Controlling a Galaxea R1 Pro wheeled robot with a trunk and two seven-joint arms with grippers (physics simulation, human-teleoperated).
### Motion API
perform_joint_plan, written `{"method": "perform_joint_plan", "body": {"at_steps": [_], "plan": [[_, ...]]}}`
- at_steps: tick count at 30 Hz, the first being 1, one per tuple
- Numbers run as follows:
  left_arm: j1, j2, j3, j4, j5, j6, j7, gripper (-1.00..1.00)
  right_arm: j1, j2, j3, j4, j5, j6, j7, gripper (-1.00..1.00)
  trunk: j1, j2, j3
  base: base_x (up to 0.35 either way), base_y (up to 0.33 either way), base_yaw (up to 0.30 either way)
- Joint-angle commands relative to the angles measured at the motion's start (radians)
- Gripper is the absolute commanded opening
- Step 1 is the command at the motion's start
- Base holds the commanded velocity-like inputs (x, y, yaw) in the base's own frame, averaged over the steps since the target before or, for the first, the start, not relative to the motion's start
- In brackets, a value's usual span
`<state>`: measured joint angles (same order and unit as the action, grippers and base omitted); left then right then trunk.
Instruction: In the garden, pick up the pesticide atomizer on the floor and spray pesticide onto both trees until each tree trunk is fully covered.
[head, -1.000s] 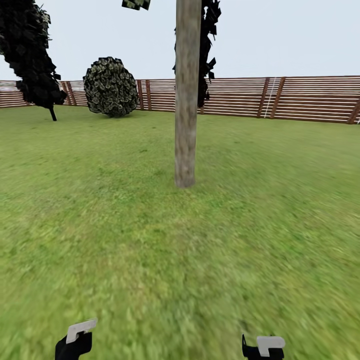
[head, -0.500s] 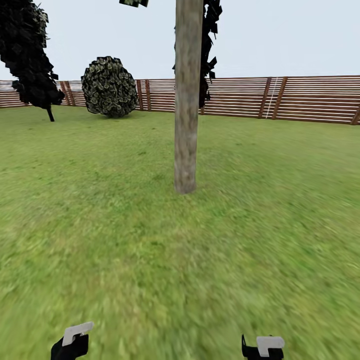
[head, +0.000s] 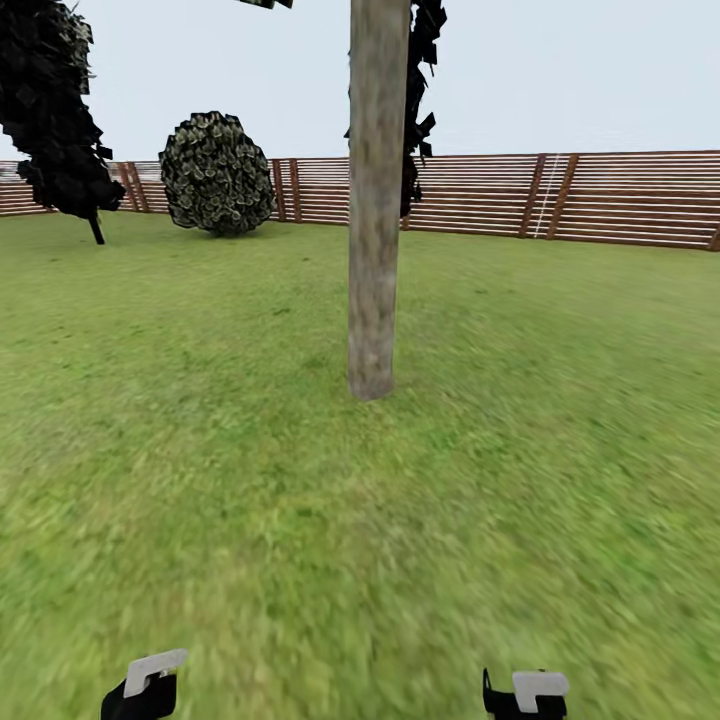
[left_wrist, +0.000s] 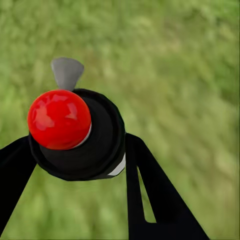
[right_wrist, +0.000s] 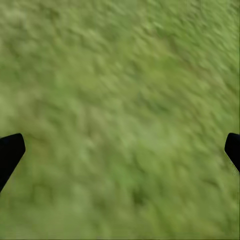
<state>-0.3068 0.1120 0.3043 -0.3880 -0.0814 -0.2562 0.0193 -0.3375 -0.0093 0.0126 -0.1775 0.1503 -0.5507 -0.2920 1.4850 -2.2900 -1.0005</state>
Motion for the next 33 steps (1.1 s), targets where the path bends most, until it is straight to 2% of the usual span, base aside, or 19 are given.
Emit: {"method": "perform_joint_plan", "body": {"at_steps": [1, 19, 27, 33], "plan": [[0.000, 0.000, 0.000, 0.000, 0.000, 0.000, -0.001, -1.00, 0.000, 0.000, 0.000, 0.000, 0.000, 0.000, 0.000, 1.00, 0.000, 0.000, 0.000, 0.340, 0.000, 0.000], [0.000, -0.001, 0.000, 0.000, 0.003, 0.001, -0.007, -1.00, 0.000, 0.001, -0.002, -0.001, -0.004, 0.001, -0.004, 1.00, 0.000, 0.000, 0.000, 0.340, 0.000, 0.000], [0.001, 0.001, 0.001, 0.000, 0.004, 0.000, -0.009, -1.00, 0.000, 0.001, -0.003, 0.000, -0.005, 0.002, -0.001, 1.00, 0.000, 0.000, 0.000, 0.340, 0.000, -0.189], [0.001, 0.000, 0.001, 0.000, 0.004, 0.000, -0.009, -1.00, 0.000, 0.002, -0.003, 0.001, -0.006, 0.002, -0.001, 1.00, 0.000, 0.000, 0.000, 0.340, 0.000, -0.027]]}}
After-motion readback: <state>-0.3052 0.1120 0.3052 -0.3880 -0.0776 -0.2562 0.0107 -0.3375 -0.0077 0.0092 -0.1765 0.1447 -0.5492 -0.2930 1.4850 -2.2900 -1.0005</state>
